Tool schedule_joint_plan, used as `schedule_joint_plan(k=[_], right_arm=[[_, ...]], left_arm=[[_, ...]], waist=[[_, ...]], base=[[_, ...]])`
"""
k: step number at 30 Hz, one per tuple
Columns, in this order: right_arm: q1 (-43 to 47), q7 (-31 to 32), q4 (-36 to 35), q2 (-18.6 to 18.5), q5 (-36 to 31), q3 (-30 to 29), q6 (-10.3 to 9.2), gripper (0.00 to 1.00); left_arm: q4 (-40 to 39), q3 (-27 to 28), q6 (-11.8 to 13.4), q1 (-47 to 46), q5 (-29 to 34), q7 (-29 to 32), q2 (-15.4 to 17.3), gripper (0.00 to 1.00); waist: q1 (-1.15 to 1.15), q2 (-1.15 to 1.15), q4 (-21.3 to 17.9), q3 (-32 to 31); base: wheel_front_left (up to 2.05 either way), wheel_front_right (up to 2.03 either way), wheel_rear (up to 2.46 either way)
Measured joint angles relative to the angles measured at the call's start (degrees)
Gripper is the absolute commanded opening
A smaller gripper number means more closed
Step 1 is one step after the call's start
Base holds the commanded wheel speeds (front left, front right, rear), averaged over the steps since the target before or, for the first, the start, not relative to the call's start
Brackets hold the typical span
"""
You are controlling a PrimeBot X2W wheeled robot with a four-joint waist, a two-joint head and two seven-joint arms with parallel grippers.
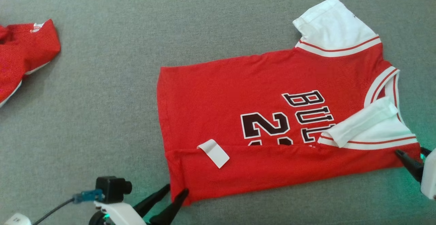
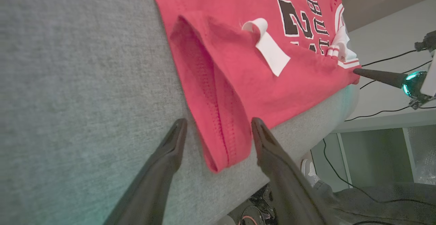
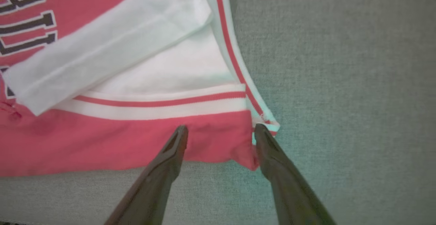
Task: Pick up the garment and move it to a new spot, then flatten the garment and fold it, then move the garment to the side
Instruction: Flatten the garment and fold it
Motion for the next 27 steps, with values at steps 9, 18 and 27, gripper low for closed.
schedule_joint_plan(k=[9,18,27], right_arm=[[-5.2,-3.1,-5.0,-0.9,1.0,-1.8,0.0,1.0],[-36.2,-9.8,6.7,0.8,-11.1,3.9,0.0,1.0],[-47.3,-16.8,22.9,2.9,-16.2,6.6,0.0,1.0]], left_arm=[[-0.2,4.1,3.8,-2.3,2.7,-1.6,3.8,1.0],[9.4,5.3,4.5,-27.2,9.1,-0.4,-6.7,1.0],[17.8,2.9,0.6,-36.1,12.0,-0.4,-12.6,1.0]], waist=[[0.0,0.0,-0.2,1.6],[0.03,0.0,2.2,11.0],[0.02,0.0,6.6,15.8]], base=[[0.0,0.0,0.0],[0.0,0.0,0.0],[0.0,0.0,0.0]])
